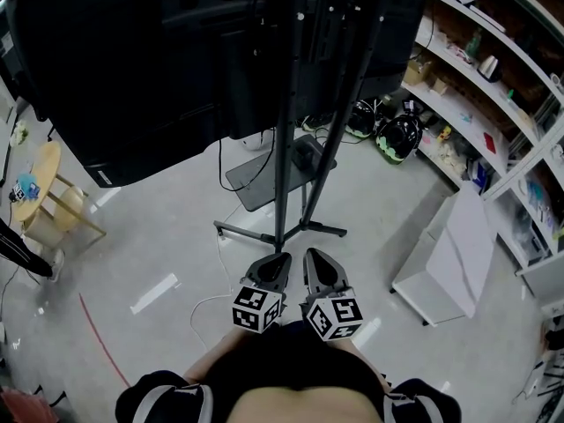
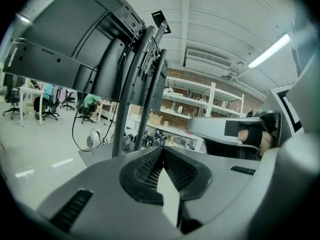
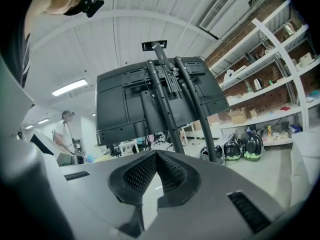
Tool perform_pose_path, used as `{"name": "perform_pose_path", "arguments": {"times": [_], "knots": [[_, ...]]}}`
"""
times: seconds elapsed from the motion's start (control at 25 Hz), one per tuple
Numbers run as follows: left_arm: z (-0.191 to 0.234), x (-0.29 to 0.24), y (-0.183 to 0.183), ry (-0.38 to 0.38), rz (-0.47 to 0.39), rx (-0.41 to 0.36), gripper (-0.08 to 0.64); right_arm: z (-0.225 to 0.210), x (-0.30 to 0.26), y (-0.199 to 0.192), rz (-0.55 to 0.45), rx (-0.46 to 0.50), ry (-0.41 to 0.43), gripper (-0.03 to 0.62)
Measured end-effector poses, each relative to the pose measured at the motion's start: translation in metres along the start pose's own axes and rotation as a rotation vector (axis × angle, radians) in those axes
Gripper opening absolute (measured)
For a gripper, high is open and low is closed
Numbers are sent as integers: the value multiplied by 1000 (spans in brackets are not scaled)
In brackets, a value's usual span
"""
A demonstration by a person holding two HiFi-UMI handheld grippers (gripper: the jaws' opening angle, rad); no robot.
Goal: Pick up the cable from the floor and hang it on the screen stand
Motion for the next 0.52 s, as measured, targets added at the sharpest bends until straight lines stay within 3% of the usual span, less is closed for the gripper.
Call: {"name": "perform_pose_path", "arguments": {"times": [0.52], "knots": [[16,-2,-18,9,62,42,8,-9,-1,-10,30,-9,-30,23]]}}
Point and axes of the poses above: the fingertips, and each gripper's own axes: x backward along the fingers, z to its left, y out of its top, the point moved 3 cm from there along x, backward along the fingers, and after that the axes turned 6 degrees about -x, right-handed, at the moved point
